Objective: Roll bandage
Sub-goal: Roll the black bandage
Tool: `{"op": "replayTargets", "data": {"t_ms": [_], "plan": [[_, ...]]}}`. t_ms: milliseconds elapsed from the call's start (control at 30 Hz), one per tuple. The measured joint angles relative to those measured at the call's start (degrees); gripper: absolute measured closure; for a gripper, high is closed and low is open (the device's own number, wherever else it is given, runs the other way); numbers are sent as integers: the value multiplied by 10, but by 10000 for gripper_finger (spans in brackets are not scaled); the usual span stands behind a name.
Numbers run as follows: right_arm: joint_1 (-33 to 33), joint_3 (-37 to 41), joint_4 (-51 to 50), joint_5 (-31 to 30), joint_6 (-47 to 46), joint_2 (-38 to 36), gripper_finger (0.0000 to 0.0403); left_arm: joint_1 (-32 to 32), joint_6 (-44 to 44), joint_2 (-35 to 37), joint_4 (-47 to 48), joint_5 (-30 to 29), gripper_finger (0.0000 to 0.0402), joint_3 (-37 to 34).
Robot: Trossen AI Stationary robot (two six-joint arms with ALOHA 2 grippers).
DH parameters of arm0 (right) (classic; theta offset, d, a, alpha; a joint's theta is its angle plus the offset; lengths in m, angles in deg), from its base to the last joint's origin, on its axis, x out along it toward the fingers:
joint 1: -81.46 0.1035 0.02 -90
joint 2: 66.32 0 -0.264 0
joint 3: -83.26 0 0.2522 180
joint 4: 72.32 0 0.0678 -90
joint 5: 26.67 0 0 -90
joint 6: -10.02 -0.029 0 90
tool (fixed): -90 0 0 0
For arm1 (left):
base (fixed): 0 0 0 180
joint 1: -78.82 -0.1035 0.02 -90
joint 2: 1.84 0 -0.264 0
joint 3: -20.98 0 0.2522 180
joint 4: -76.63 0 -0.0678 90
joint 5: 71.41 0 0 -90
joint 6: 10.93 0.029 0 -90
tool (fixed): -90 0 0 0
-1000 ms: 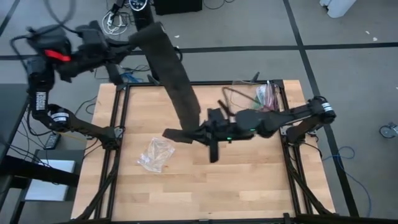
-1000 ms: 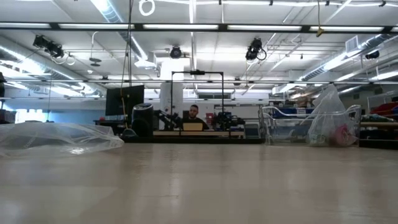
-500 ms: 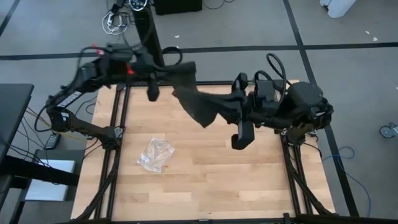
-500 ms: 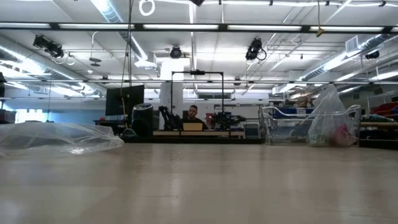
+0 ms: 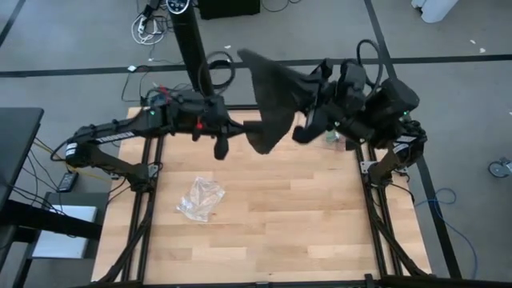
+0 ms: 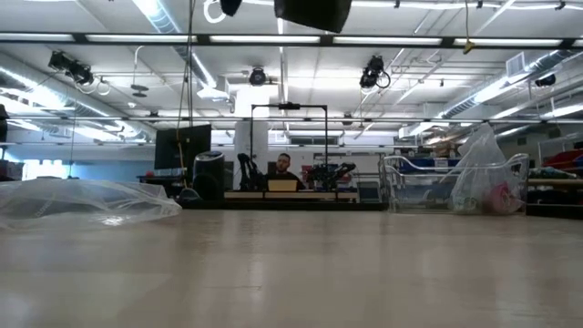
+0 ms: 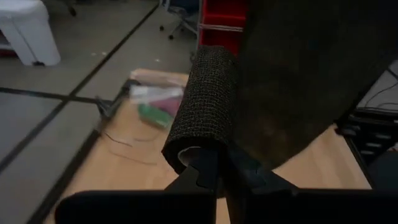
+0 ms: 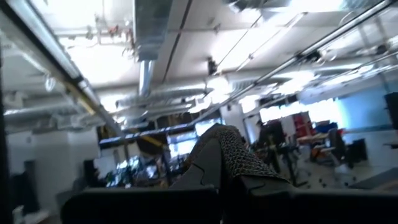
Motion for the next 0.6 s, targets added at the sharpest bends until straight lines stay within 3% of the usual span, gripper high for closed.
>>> {"op": "replayTargets", "data": {"t_ms": [333,600], "plan": [[-46,0,10,1,-20,3,403,17,-89,-15,-130,-28,389,-124],[-88,0,10,-11,-21,3,403,45,-115,-73,-171,-14,389,-145]]}}
